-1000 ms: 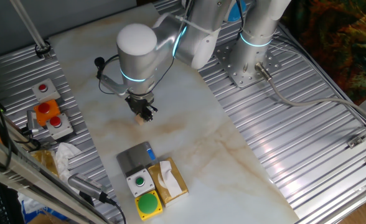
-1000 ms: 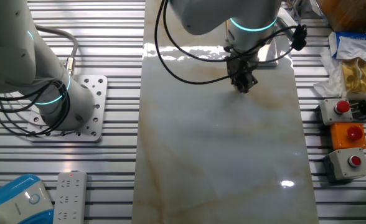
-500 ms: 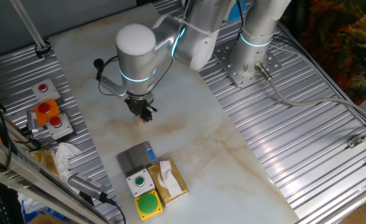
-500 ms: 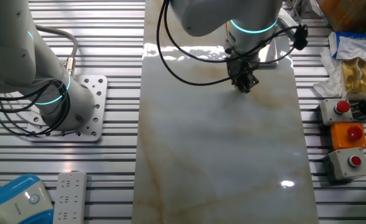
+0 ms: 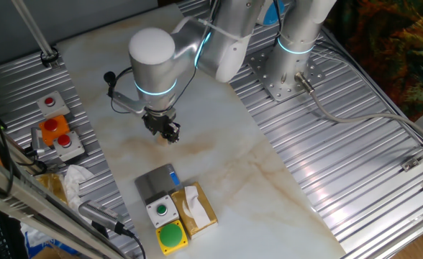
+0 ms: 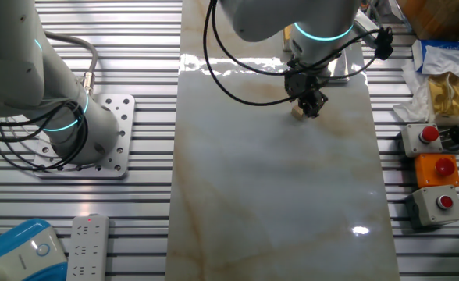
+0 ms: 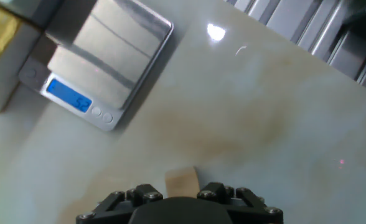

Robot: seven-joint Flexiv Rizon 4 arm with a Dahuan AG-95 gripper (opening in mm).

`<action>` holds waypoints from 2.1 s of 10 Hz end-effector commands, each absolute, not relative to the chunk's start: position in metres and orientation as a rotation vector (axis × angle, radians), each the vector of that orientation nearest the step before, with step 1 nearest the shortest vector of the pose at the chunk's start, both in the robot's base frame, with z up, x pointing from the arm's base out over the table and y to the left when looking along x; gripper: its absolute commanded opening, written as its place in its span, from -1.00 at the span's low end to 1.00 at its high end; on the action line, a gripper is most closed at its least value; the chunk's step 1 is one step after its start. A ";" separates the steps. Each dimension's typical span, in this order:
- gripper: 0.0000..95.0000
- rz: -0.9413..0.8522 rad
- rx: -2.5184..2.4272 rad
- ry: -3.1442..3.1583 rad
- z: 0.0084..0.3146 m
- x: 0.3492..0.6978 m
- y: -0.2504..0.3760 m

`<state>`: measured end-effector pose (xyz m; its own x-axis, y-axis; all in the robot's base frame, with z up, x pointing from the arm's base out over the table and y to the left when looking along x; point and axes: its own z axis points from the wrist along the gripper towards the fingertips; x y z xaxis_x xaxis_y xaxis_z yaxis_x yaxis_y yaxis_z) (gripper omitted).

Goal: Remove the object from the scale

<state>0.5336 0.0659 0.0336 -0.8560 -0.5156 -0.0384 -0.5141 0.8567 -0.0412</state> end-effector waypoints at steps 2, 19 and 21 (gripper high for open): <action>0.20 -0.017 -0.770 3.023 0.061 0.539 0.086; -0.60 0.014 -0.649 3.112 0.113 0.455 0.096; -1.00 0.022 -0.601 3.116 0.113 0.455 0.097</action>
<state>0.4551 0.0963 0.1132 -0.9281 -0.3714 0.0267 -0.3710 0.9285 0.0167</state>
